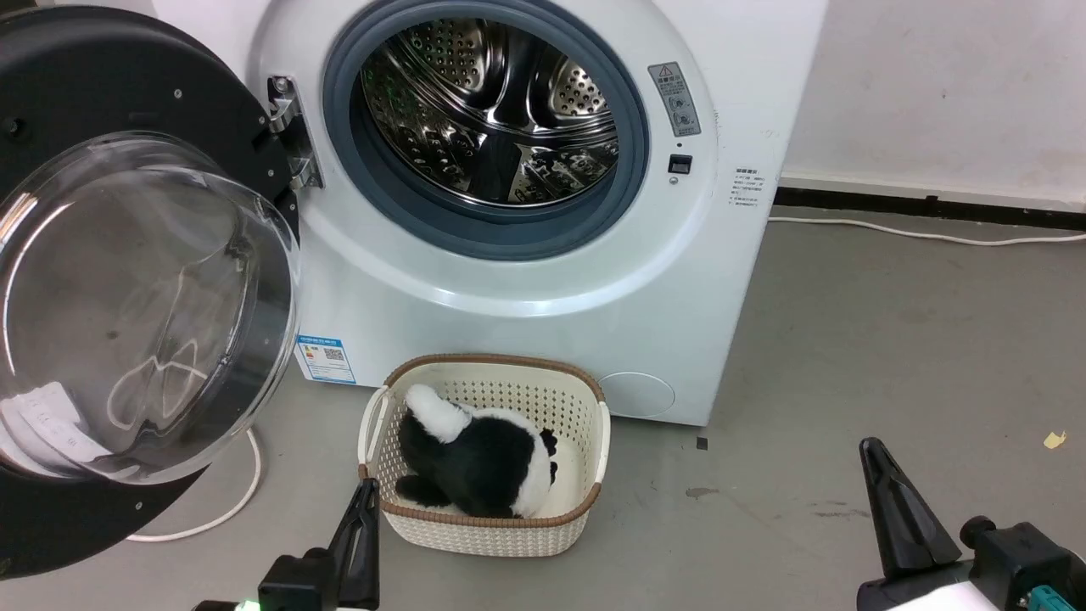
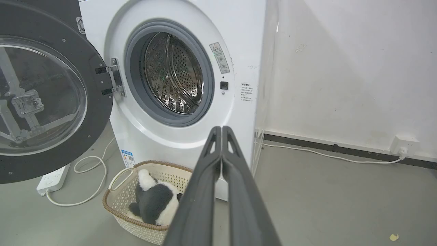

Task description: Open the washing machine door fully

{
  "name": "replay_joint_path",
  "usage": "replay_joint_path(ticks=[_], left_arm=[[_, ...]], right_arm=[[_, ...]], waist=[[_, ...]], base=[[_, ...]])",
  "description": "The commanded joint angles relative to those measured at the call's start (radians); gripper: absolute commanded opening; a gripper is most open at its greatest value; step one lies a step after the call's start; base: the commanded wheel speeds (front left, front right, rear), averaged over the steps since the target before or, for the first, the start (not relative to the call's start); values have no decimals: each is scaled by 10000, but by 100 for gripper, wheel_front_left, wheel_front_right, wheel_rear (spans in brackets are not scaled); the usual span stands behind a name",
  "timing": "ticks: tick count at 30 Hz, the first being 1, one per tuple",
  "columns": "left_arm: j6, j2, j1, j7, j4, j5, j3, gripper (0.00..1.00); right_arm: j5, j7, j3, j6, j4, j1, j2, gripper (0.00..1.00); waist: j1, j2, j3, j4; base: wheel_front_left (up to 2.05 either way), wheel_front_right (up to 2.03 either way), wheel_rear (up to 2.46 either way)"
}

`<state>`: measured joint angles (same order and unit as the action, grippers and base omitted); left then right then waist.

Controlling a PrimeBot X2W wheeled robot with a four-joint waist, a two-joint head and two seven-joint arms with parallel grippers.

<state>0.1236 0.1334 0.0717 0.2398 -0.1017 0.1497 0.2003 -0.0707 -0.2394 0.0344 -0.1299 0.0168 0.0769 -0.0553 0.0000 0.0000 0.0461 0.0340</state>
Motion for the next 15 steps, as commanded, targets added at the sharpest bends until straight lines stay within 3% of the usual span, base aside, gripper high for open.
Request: replay_joint_path(ticks=[1, 15], left_arm=[[-49, -56, -58, -51, 45, -107, -80, 0], [-193, -150, -138, -336, 163, -276, -313, 0]], right_arm=[[49, 36, -11, -1, -14, -59, 4, 0], [129, 323, -51, -2, -32, -145, 10, 0]], waist=[[0, 0, -5, -3], [0, 0, -60, -44]], base=[[0, 0, 0], [0, 0, 0]])
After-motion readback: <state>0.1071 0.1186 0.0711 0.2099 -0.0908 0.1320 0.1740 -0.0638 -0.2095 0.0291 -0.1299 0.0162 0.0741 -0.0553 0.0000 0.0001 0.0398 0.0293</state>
